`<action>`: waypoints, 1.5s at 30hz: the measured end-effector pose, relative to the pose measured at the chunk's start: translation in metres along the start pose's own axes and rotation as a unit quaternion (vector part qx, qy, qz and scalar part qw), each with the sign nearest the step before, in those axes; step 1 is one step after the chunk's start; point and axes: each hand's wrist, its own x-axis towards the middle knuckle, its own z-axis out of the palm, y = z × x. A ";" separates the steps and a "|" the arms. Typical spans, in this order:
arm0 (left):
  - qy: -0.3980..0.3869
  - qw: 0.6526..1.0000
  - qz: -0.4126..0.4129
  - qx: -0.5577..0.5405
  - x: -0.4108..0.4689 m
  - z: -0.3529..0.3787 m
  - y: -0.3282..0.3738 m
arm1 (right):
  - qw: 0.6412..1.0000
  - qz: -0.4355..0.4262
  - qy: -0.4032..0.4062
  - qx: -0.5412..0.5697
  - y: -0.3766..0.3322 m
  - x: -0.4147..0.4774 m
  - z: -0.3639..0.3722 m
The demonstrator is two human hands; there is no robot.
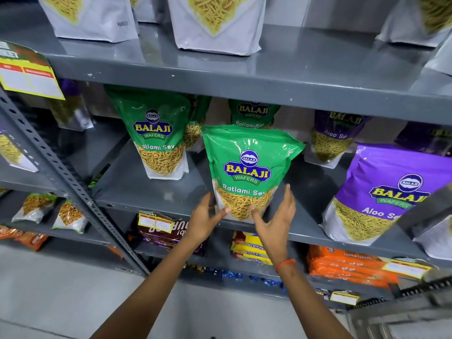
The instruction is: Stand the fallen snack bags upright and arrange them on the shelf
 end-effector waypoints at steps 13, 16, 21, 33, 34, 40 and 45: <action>0.257 0.964 -0.021 -0.055 0.067 -0.124 -0.030 | 0.952 -0.103 -0.288 -0.013 -0.074 0.017 0.163; 0.180 0.977 -0.067 -0.090 0.098 -0.158 -0.054 | 0.949 0.023 -0.313 -0.039 -0.064 0.061 0.199; 0.145 0.982 -0.066 -0.100 0.104 -0.171 -0.048 | 0.938 0.071 -0.339 0.025 -0.053 0.093 0.226; 0.087 0.992 -0.086 -0.041 0.011 -0.196 -0.049 | 0.951 0.002 -0.306 0.042 -0.067 -0.003 0.203; 0.085 0.992 -0.089 -0.041 0.008 -0.196 -0.047 | 0.951 0.007 -0.308 0.042 -0.070 -0.006 0.200; 0.096 0.990 -0.107 0.008 -0.003 -0.190 -0.030 | 0.946 -0.002 -0.318 -0.062 -0.084 -0.006 0.185; 0.126 0.949 -0.135 0.256 -0.011 -0.165 0.015 | 0.903 -0.046 -0.393 -0.165 -0.131 0.005 0.135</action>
